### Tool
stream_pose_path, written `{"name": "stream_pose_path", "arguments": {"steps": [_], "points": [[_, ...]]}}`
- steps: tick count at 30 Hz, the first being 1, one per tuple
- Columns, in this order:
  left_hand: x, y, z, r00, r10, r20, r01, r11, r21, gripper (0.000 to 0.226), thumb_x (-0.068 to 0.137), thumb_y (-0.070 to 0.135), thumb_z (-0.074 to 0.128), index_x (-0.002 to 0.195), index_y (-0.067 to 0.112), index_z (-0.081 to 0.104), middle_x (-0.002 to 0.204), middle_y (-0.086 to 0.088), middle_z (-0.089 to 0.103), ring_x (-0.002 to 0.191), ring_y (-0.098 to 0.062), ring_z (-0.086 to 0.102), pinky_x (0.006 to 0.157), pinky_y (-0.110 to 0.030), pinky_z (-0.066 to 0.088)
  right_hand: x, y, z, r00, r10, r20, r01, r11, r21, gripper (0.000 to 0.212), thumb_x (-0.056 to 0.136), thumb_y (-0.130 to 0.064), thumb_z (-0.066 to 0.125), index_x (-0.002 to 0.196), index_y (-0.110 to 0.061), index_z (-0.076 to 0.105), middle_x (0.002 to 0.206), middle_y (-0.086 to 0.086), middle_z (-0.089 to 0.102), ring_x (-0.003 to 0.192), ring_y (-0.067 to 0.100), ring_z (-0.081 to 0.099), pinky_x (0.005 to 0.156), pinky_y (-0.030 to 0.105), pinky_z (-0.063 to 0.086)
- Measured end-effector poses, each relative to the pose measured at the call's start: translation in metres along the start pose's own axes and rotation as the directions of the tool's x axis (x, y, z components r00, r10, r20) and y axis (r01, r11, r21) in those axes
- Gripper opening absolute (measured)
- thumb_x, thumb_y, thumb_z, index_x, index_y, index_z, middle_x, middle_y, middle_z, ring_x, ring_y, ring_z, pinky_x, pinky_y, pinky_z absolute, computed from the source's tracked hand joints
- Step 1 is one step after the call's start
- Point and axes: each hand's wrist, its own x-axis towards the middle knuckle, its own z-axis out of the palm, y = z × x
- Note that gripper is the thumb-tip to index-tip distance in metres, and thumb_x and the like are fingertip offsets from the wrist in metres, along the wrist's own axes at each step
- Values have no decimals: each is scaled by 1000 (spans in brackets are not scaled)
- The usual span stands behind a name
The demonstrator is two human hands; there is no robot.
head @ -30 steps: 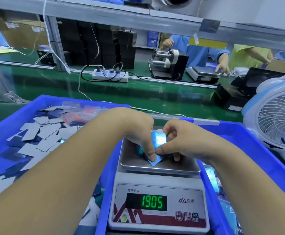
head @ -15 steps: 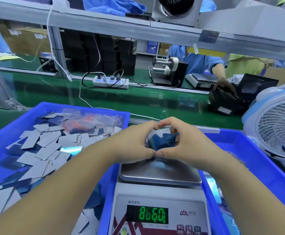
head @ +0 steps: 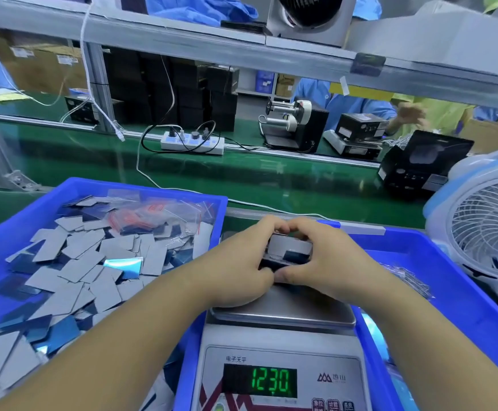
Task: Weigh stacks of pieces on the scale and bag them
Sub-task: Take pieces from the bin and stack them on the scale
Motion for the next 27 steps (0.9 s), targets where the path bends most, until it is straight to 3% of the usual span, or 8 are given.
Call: {"name": "stream_pose_path", "arguments": {"steps": [6, 9, 11, 13, 18, 22, 24, 27], "points": [[1, 5, 3, 997, -7, -74, 7, 1000, 4, 48, 92, 10, 47, 122, 45, 36, 115, 6, 64, 102, -19, 61, 91, -45, 50, 1, -2, 0, 993, -41, -113, 39, 999, -18, 45, 64, -35, 86, 91, -51, 55, 88, -32, 62, 82, -8, 58, 64, 8, 41], [2, 3, 0, 993, -15, -115, 12, 1000, -20, 50, 91, 12, 49, 122, 49, 35, 103, 14, 64, 83, -3, 59, 79, -37, 51, 0, -3, -2, 993, -31, -118, 34, 999, 26, 47, 62, -36, 88, 94, -52, 56, 90, -37, 60, 81, -11, 58, 64, 7, 43], [1, 0, -1, 996, -45, -77, 45, 999, -1, 51, 90, 14, 51, 122, 50, 33, 106, 18, 64, 88, 3, 58, 81, -32, 49, 0, -3, 1, 999, 5, -41, -5, 1000, -5, 53, 62, -42, 87, 104, -51, 57, 93, -35, 61, 88, -15, 55, 67, 6, 43], [1, -1, 1, 997, -67, -50, 68, 997, 30, 52, 91, 17, 53, 124, 50, 31, 116, 16, 63, 102, -4, 59, 92, -34, 49, 0, -2, 3, 1000, 27, -10, -28, 999, -35, 51, 64, -44, 85, 105, -50, 56, 93, -31, 62, 88, -14, 55, 65, 7, 42], [2, -4, 0, 996, -44, -82, 47, 998, 37, 46, 96, 21, 57, 127, 48, 37, 119, 14, 65, 108, -11, 59, 96, -39, 48, -2, -3, -8, 999, 14, -30, -13, 1000, 27, 35, 67, -44, 84, 89, -49, 58, 90, -22, 64, 65, -8, 55, 61, 8, 41], [4, -10, 1, 993, -38, -113, 46, 997, 65, 40, 95, 22, 61, 125, 43, 46, 114, 13, 65, 101, -7, 58, 88, -31, 47, -2, -1, -16, 989, -24, -146, 45, 989, 141, 14, 79, -25, 80, 82, -35, 70, 71, -17, 65, 51, 1, 44, 52, 11, 37], [4, -11, 1, 992, -30, -121, 38, 997, 64, 37, 94, 23, 61, 121, 44, 49, 107, 16, 64, 92, 1, 55, 77, -22, 44, -1, 0, -19, 988, -45, -149, 67, 987, 146, 17, 83, -16, 76, 77, -31, 71, 62, -13, 63, 49, 2, 44, 50, 14, 37], [4, -11, 2, 992, -22, -124, 29, 998, 58, 34, 94, 23, 62, 117, 44, 49, 104, 17, 64, 91, 1, 55, 77, -20, 45, 0, 2, -22, 991, -20, -135, 45, 981, 188, 21, 87, -9, 73, 79, -29, 71, 60, -9, 63, 48, 8, 53, 50, 19, 44]]}}
